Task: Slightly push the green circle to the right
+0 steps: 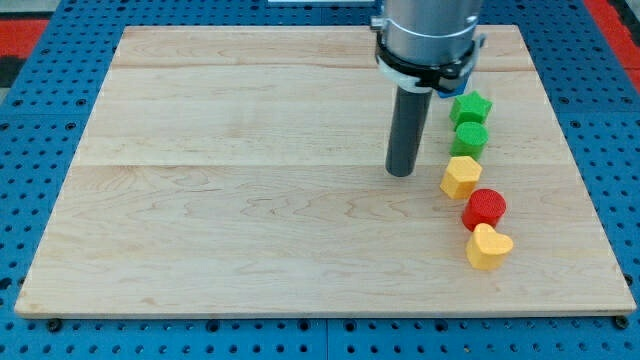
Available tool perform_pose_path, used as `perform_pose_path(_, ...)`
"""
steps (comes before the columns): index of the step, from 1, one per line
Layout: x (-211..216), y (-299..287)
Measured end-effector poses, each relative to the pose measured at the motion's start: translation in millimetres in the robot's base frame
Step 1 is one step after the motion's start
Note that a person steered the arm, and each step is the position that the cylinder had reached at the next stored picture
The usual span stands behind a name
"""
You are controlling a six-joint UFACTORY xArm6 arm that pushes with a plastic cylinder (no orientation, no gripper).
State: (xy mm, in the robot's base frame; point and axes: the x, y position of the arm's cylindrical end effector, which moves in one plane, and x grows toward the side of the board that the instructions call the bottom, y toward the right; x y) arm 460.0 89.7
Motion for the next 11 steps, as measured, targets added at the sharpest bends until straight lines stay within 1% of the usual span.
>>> perform_pose_path(1, 14.8, 8.6)
perform_pose_path(3, 5.5, 64.4)
perform_pose_path(4, -3.0, 19.0)
perform_pose_path(5, -40.2, 30.4)
perform_pose_path(9, -43.3, 73.7)
perform_pose_path(10, -68.9, 26.9)
perform_pose_path(11, -104.9, 31.1)
